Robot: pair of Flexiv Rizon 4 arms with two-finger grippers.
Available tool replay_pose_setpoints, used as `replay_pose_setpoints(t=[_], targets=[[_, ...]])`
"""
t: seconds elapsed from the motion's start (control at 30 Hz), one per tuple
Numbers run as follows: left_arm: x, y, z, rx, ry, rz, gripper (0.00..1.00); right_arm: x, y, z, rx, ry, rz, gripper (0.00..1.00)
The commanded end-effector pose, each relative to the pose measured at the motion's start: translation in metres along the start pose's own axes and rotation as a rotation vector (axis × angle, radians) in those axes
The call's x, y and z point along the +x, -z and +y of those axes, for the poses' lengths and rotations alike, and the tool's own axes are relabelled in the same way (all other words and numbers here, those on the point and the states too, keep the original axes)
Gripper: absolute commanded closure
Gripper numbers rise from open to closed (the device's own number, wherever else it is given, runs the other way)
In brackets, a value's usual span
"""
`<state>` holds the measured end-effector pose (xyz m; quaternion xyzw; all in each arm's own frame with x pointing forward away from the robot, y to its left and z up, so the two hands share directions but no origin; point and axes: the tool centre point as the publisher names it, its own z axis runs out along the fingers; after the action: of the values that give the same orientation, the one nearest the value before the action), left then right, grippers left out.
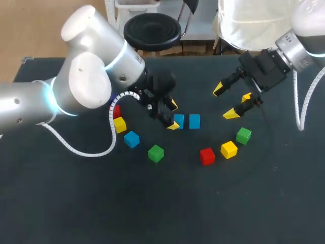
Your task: Place the blue cubes, place green cubes on the blue cubes, place the yellow cubes on the green cubes, then place the red cubes on the yellow cubes, and place purple cube on the red cubes.
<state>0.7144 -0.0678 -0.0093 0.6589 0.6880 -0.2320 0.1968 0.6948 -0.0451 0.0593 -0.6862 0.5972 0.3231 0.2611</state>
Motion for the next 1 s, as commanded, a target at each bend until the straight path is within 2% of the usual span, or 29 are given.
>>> replay_pose_setpoints(t=[0.03,0.07,0.13,0.2,0.27,0.43,0.57,0.67,0.73,0.83,1.0], targets=[[0.003,-0.001,-0.005,-0.005,0.006,-0.001,0.31,0.000,0.000,0.000,0.000,0.000,0.001,0.00],[0.004,-0.001,-0.006,-0.004,0.008,0.000,0.35,0.000,0.000,0.000,0.000,0.000,0.001,0.00],[0.003,-0.001,-0.008,-0.004,0.010,0.000,0.55,0.000,0.000,0.000,0.000,0.000,0.001,0.00],[0.001,0.003,-0.011,-0.014,0.010,-0.006,0.64,0.000,0.000,0.000,0.000,0.000,0.001,0.00],[-0.002,0.007,-0.015,-0.030,0.012,-0.012,0.80,0.000,0.000,0.000,0.000,0.000,0.001,0.00],[-0.007,0.014,-0.027,-0.064,0.017,-0.014,1.00,0.000,0.000,0.000,0.000,0.000,0.001,0.00],[-0.010,0.017,-0.039,-0.120,0.033,0.000,1.00,0.000,0.000,0.000,0.000,0.000,0.001,0.00],[-0.010,0.013,-0.048,-0.166,0.031,0.048,1.00,0.000,0.000,0.000,0.000,0.000,0.001,0.00],[-0.009,0.010,-0.049,-0.171,0.042,0.039,1.00,0.000,0.000,0.000,0.000,0.000,0.001,0.00],[-0.007,0.005,-0.047,-0.165,0.058,0.018,1.00,0.000,0.000,0.000,0.000,0.000,0.001,0.00],[-0.005,0.006,-0.034,-0.143,0.087,-0.039,1.00,0.000,0.000,0.000,0.000,0.000,0.001,0.00]])
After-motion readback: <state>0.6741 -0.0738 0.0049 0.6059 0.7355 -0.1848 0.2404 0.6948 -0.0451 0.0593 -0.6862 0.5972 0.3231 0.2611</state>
